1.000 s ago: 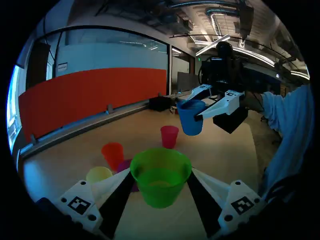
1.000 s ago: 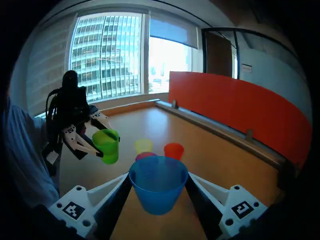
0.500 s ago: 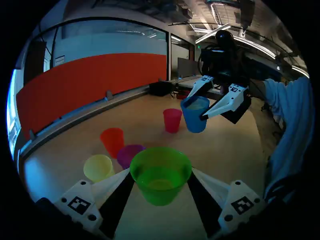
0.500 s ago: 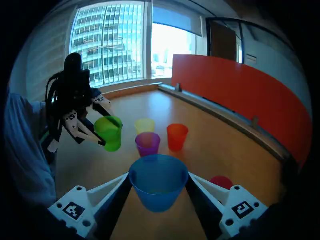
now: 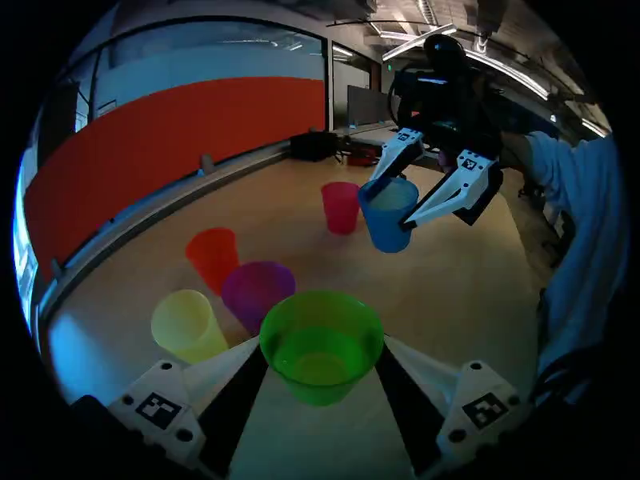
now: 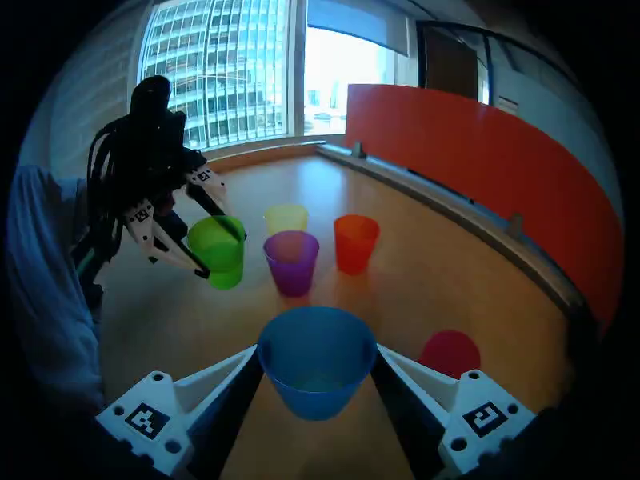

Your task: Pour water

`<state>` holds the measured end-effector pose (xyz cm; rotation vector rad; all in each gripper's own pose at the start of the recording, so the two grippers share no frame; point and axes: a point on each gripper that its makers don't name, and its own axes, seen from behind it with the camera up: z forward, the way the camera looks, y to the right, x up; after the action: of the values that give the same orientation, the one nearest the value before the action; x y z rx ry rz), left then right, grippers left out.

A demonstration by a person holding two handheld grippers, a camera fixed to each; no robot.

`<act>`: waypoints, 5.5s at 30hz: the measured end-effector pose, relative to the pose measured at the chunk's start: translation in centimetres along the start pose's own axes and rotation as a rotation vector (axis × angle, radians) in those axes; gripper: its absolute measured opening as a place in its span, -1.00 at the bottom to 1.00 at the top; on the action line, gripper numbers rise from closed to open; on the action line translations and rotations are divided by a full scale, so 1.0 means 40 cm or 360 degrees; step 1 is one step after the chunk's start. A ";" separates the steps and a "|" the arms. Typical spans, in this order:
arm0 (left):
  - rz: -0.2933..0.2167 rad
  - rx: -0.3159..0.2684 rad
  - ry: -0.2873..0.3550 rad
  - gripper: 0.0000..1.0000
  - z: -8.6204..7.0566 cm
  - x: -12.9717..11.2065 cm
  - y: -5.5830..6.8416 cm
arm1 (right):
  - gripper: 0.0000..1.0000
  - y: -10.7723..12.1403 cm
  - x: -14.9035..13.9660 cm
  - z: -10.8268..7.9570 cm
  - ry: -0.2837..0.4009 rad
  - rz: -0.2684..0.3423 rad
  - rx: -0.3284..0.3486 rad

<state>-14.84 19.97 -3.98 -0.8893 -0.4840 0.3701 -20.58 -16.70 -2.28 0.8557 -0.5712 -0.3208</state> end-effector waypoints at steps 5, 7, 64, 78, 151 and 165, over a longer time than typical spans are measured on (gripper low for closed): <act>-0.0007 -0.0033 -0.0057 0.72 0.016 -0.023 0.003 | 0.84 0.000 -0.021 0.008 -0.0033 -0.0007 0.0002; -0.0004 -0.0041 -0.0073 0.71 0.021 -0.030 0.005 | 0.84 0.002 -0.027 0.011 -0.0039 -0.0011 -0.0003; -0.0048 -0.0008 -0.0152 0.96 0.010 -0.119 -0.007 | 0.84 -0.051 -0.084 0.067 -0.0078 -0.0005 0.0013; -0.0090 0.0039 -0.0124 0.96 -0.029 -0.124 -0.016 | 0.84 -0.068 -0.104 0.071 -0.0082 -0.0023 -0.0003; -0.0294 0.1061 0.0595 0.95 -0.362 0.033 -0.243 | 1.00 0.130 -0.038 -0.253 0.0585 0.0405 -0.0859; -0.0343 0.1279 0.0766 0.95 -0.424 0.073 -0.279 | 1.00 0.200 0.025 -0.337 0.0861 0.0473 -0.1206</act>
<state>-1.98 3.98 -3.32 -0.1216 0.0372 0.1170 -11.49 -3.89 -2.71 0.0964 -0.0393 -0.0111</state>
